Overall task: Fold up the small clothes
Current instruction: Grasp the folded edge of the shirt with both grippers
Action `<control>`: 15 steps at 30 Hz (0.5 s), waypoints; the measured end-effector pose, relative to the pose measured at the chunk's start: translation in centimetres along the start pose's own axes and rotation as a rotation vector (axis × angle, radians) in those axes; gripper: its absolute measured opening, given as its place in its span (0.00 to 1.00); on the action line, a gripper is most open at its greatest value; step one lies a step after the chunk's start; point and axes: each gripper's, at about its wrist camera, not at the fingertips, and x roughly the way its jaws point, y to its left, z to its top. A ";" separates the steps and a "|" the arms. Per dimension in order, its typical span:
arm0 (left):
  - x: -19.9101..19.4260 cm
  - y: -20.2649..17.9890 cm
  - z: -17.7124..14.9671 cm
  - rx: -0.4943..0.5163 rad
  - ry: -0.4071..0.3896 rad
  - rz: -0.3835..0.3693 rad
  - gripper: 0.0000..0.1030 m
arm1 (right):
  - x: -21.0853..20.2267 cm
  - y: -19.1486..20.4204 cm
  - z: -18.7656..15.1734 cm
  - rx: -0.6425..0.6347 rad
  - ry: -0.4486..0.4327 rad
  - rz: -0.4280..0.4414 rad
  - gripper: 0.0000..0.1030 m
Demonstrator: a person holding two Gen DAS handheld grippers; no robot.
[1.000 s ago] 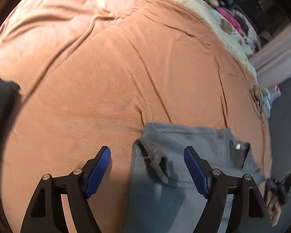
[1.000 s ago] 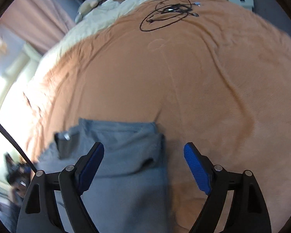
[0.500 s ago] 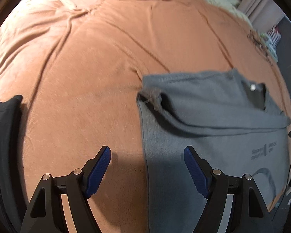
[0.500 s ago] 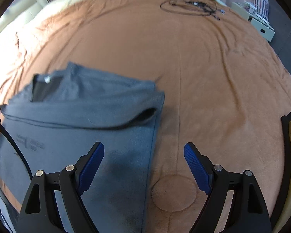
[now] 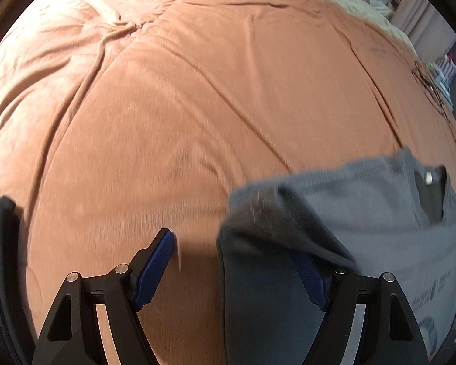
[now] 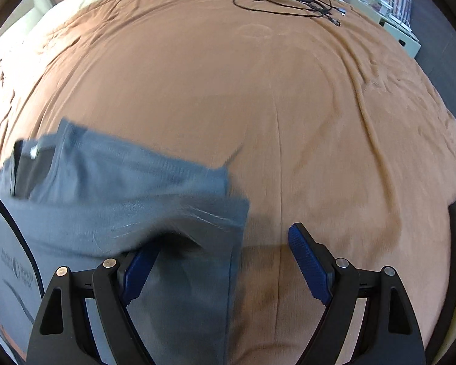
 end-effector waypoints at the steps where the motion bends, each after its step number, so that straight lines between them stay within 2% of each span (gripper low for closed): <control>1: 0.1 0.1 0.3 -0.008 -0.003 -0.003 0.76 | 0.4 -0.2 0.6 0.011 -0.006 0.003 0.81; 8: 0.5 0.7 2.6 -0.066 -0.043 -0.021 0.76 | 1.4 -1.8 2.8 0.092 -0.060 0.000 0.81; 11: -0.1 1.1 2.8 -0.083 -0.065 -0.049 0.70 | 0.7 -2.2 2.8 0.117 -0.084 0.039 0.81; 15: -1.4 1.9 2.6 -0.100 -0.088 -0.116 0.69 | -0.6 -3.1 2.1 0.134 -0.110 0.096 0.79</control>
